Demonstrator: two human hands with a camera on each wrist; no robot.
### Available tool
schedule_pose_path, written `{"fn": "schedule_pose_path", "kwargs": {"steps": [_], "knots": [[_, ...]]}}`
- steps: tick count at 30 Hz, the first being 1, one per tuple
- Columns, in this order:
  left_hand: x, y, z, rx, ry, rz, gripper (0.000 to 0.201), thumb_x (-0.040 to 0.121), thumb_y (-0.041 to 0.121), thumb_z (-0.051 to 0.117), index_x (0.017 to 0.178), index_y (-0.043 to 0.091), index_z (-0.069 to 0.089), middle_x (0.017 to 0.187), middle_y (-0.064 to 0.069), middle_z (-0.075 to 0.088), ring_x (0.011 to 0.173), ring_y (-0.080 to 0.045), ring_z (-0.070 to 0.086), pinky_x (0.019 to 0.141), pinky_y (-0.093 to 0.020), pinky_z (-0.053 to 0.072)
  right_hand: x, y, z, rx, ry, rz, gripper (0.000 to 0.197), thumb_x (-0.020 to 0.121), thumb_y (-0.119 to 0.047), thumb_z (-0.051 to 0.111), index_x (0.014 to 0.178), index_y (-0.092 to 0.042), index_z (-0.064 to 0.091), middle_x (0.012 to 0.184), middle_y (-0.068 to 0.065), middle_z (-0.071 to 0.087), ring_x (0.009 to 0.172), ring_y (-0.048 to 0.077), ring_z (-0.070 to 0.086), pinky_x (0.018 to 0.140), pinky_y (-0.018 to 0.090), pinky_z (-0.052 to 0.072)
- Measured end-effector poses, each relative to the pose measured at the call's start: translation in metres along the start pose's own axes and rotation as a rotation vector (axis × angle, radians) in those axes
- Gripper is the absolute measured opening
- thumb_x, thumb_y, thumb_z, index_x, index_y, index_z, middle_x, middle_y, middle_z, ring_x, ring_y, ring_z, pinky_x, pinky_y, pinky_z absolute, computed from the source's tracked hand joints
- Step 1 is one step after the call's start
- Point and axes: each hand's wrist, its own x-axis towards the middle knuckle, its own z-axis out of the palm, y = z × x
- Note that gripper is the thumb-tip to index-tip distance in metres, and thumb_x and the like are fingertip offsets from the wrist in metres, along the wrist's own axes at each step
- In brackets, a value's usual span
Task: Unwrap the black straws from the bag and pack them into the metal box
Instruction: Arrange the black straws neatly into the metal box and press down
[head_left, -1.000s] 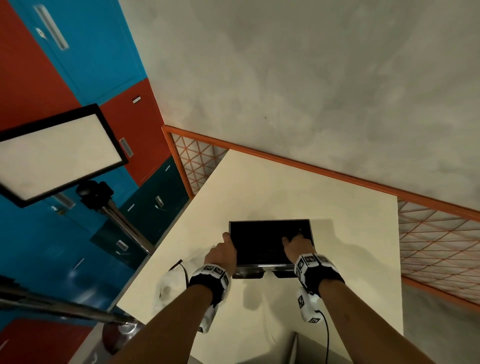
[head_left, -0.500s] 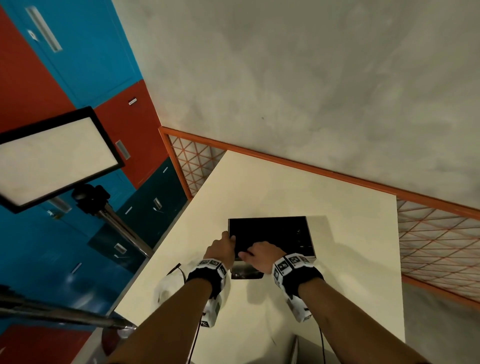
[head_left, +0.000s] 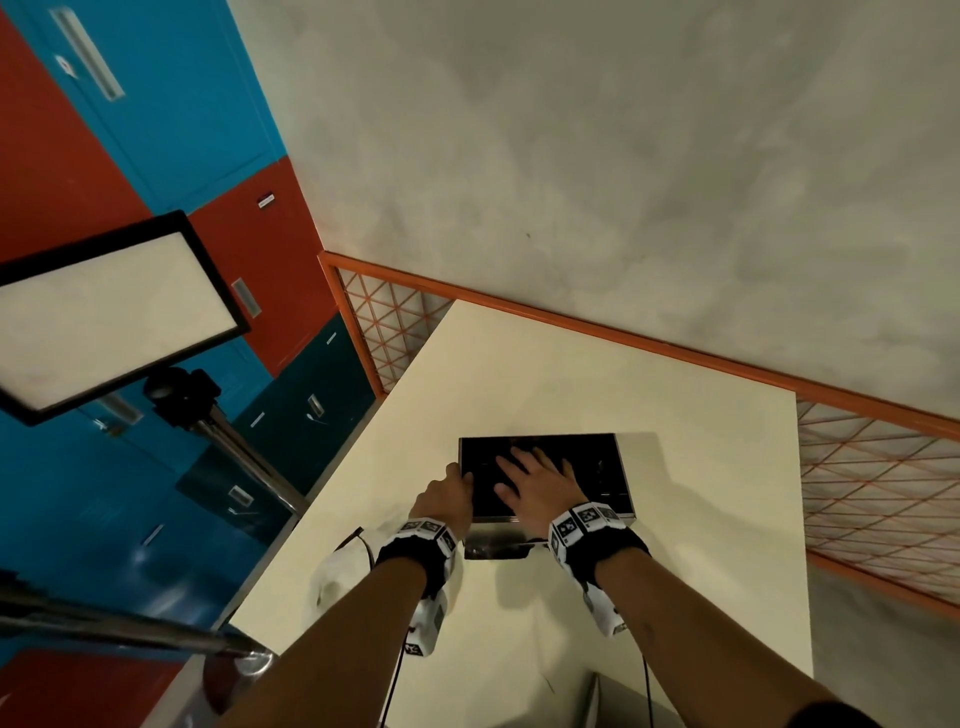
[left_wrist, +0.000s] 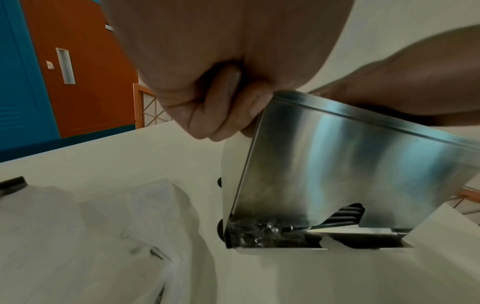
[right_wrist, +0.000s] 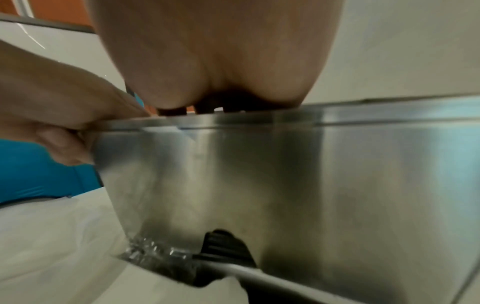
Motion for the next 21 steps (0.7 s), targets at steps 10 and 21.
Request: {"fn": "schedule_pose_path", "kwargs": {"steps": [10, 21], "knots": [[0.0, 0.001, -0.001, 0.006, -0.002, -0.003, 0.04, 0.107, 0.043, 0.025, 0.122, 0.011, 0.045, 0.113, -0.021, 0.066, 0.103, -0.042, 0.064, 0.086, -0.045, 0.051, -0.033, -0.011, 0.003, -0.019, 0.029, -0.04, 0.067, 0.096, -0.064, 0.017, 0.144, -0.025, 0.041, 0.157, -0.001, 0.027, 0.145, 0.024, 0.024, 0.114, 0.056, 0.023], [-0.003, 0.001, -0.004, 0.016, -0.009, 0.01, 0.042, 0.108, 0.043, 0.024, 0.126, 0.011, 0.044, 0.116, -0.02, 0.066, 0.104, -0.042, 0.064, 0.085, -0.045, 0.05, -0.035, 0.03, -0.012, 0.201, 0.291, -0.032, 0.03, 0.097, -0.038, 0.044, 0.104, -0.017, 0.065, 0.113, 0.001, 0.053, 0.105, 0.023, 0.056, 0.088, 0.04, 0.047]]}}
